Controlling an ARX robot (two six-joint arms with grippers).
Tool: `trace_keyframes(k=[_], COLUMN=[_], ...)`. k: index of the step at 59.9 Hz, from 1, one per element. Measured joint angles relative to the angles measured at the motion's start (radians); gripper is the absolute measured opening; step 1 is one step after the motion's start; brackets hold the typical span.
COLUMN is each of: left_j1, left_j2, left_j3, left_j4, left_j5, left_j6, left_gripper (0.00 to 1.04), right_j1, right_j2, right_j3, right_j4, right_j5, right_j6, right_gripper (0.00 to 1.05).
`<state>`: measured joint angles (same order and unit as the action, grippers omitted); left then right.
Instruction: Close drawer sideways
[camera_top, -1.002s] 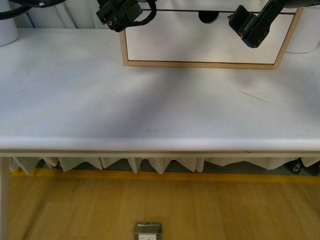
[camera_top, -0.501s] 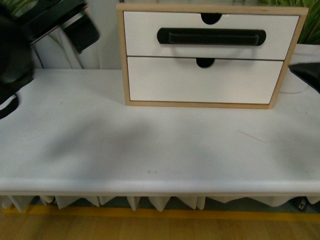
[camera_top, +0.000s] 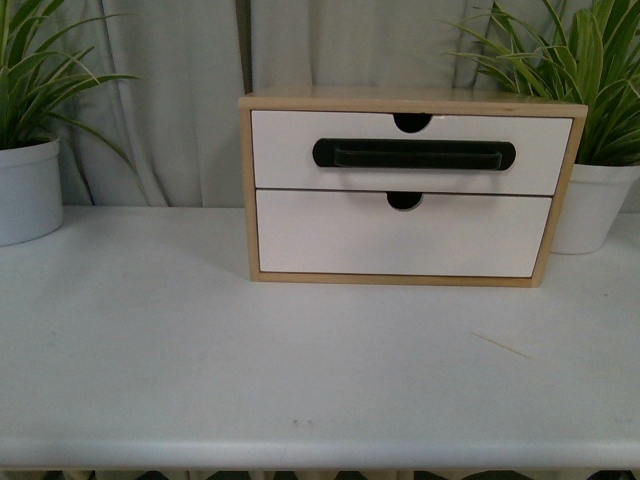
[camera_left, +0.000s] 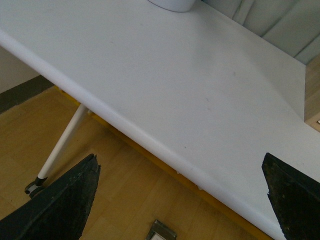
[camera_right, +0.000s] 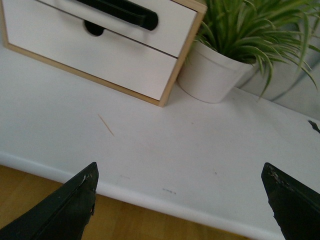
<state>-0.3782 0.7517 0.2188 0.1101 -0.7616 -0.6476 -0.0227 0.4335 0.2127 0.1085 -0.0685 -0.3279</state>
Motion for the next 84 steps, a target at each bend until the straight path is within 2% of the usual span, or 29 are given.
trace_keyframes(k=[9, 11, 13, 15, 18, 21, 22, 24, 29, 32, 36, 40, 44, 55, 61, 75, 80, 84], left_j1=[-0.002, 0.019, 0.068, 0.103, 0.13, 0.155, 0.167, 0.183, 0.223, 0.246, 0.271, 0.337, 0.37, 0.375, 0.375, 0.375, 0.376, 0.375], left_j2=[-0.018, -0.025, -0.051, -0.08, -0.094, -0.12, -0.136, -0.161, -0.232, -0.29, -0.322, -0.358, -0.392, -0.473, -0.507, -0.578, -0.684, -0.735], left_j3=[-0.002, -0.029, -0.103, -0.152, -0.18, -0.196, -0.203, -0.211, -0.211, -0.211, -0.211, -0.211, -0.211, -0.211, -0.211, -0.211, -0.211, -0.211], left_j4=[-0.002, 0.073, 0.263, 0.385, 0.47, 0.504, 0.496, 0.472, 0.401, 0.352, 0.321, 0.282, 0.253, 0.173, 0.139, 0.069, -0.073, -0.103], left_j5=[-0.002, 0.085, 0.276, 0.403, 0.489, 0.541, 0.56, 0.577, 0.613, 0.635, 0.665, 0.748, 0.748, 0.76, 0.76, 0.76, 0.763, 0.762], left_j6=[-0.006, 0.056, 0.181, 0.292, 0.415, 0.5, 0.534, 0.563, 0.61, 0.624, 0.627, 0.633, 0.636, 0.639, 0.64, 0.64, 0.64, 0.64], left_gripper=[0.99, 0.95, 0.86, 0.78, 0.7, 0.61, 0.56, 0.48, 0.29, 0.13, 0.04, 0.04, 0.04, 0.04, 0.04, 0.04, 0.04, 0.04], right_j1=[-0.002, 0.002, 0.012, 0.016, 0.018, 0.019, 0.019, 0.019, 0.019, 0.02, 0.02, 0.02, 0.02, 0.02, 0.02, 0.02, 0.02, 0.02], right_j2=[-0.016, -0.018, -0.031, -0.046, -0.064, -0.08, -0.092, -0.1, -0.132, -0.153, -0.171, -0.186, -0.202, -0.255, -0.393, -0.429, -0.429, -0.429], right_j3=[-0.001, -0.008, -0.04, -0.057, -0.072, -0.085, -0.095, -0.103, -0.129, -0.137, -0.143, -0.151, -0.159, -0.189, -0.207, -0.207, -0.207, -0.207], right_j4=[-0.001, 0.017, 0.089, 0.113, 0.117, 0.117, 0.117, 0.116, 0.105, 0.097, 0.089, 0.082, 0.072, 0.058, -0.1, -0.106, -0.107, -0.107], right_j5=[-0.007, 0.012, 0.055, 0.065, 0.068, 0.067, 0.067, 0.067, 0.067, 0.068, 0.067, 0.067, 0.067, 0.067, 0.066, 0.065, 0.065, 0.065], right_j6=[0.03, 0.058, 0.123, 0.19, 0.24, 0.268, 0.282, 0.291, 0.307, 0.311, 0.311, 0.313, 0.314, 0.315, 0.315, 0.315, 0.315, 0.315], right_gripper=[0.96, 0.94, 0.85, 0.78, 0.69, 0.6, 0.53, 0.48, 0.26, 0.14, 0.02, 0.01, 0.01, 0.01, 0.01, 0.01, 0.01, 0.01])
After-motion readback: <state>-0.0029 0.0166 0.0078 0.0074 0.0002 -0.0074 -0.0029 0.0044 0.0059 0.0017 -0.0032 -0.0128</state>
